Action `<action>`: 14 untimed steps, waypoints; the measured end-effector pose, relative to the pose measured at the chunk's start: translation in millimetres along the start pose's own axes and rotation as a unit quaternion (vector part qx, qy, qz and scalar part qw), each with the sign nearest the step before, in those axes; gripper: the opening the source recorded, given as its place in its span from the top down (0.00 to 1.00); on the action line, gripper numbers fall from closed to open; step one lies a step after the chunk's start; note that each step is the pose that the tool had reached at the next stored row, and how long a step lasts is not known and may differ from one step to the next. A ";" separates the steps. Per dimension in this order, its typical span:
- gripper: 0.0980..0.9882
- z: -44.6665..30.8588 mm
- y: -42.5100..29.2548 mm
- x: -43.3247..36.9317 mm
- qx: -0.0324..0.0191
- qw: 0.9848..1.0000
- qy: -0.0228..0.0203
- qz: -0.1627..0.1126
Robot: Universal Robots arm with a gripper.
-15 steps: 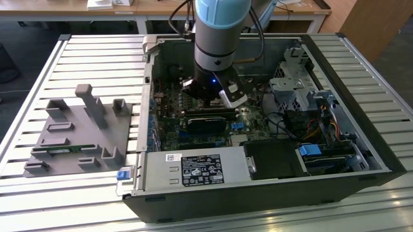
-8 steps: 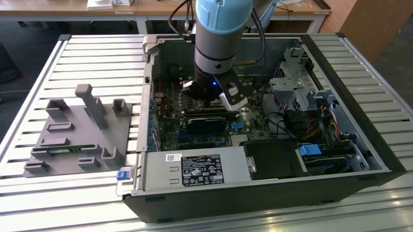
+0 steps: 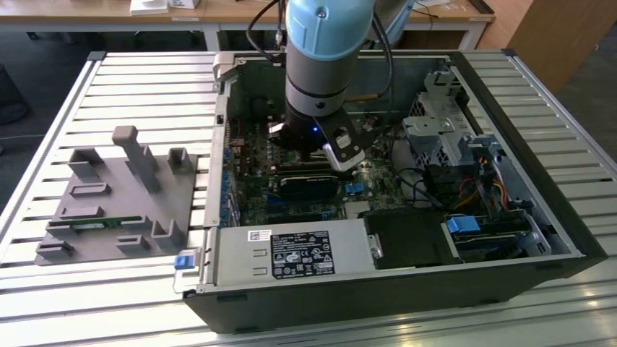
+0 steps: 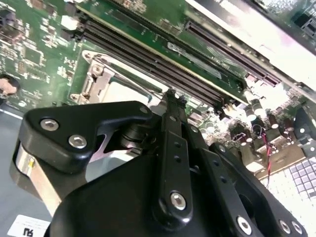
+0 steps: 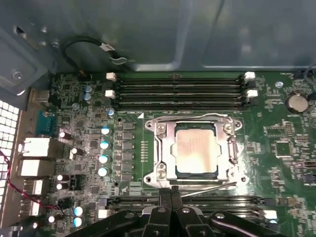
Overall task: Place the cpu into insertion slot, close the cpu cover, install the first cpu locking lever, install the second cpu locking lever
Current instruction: 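Install the second cpu locking lever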
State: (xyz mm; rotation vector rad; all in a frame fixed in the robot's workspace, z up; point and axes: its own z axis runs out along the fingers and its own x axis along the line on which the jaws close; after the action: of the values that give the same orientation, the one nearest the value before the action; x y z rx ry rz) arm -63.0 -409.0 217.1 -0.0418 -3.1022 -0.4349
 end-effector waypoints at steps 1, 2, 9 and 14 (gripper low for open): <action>0.98 1.0 -0.4 2.3 0.000 1.000 0.000 0.000; 0.98 2.4 -0.9 3.5 0.000 1.000 0.000 0.000; 0.98 11.7 -4.2 4.7 -0.007 1.000 0.000 0.000; 0.98 10.7 -10.5 4.9 -0.020 1.000 0.001 0.000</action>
State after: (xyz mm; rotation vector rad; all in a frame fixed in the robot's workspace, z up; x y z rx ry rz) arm -68.2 -416.0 203.9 -0.0418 -3.0925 -0.4961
